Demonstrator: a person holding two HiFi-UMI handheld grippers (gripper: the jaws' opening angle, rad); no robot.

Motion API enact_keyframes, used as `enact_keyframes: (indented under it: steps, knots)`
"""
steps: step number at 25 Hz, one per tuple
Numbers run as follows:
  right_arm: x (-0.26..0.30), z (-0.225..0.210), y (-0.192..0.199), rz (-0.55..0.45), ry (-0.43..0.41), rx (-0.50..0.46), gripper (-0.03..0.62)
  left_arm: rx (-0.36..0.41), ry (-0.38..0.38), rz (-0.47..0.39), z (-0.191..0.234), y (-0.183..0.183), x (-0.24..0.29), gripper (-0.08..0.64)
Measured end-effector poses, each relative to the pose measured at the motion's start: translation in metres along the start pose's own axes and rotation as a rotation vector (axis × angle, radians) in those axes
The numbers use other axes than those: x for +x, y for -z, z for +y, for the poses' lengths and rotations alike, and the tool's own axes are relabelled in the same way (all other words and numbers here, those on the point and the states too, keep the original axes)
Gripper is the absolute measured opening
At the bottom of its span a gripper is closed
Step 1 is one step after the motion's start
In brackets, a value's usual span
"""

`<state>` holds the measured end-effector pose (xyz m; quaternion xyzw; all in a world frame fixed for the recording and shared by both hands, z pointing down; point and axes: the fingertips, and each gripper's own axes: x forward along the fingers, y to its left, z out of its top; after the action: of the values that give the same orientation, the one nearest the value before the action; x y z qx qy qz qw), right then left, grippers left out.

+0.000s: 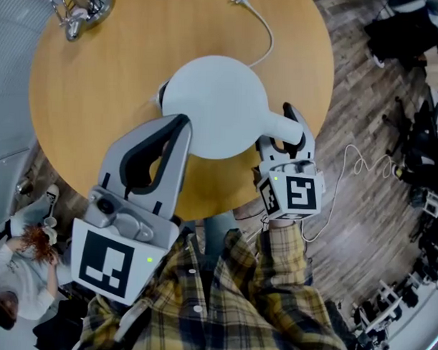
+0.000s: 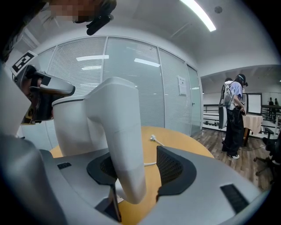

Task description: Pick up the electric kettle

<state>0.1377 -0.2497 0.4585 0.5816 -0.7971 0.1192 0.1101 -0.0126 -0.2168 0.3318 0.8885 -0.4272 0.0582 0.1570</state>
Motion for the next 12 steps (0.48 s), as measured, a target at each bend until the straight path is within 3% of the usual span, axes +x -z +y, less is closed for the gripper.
enact_keyframes:
  steps: [6,12]
  knots:
    - [-0.001,-0.001,-0.001,-0.015,0.005,-0.001,0.220,0.008,0.005,0.007,-0.003,0.001,0.001,0.003]
    - [0.010,0.001,-0.010,-0.030,0.017,-0.023,0.160,0.005,0.008,0.008,-0.002,0.001,0.002,0.003]
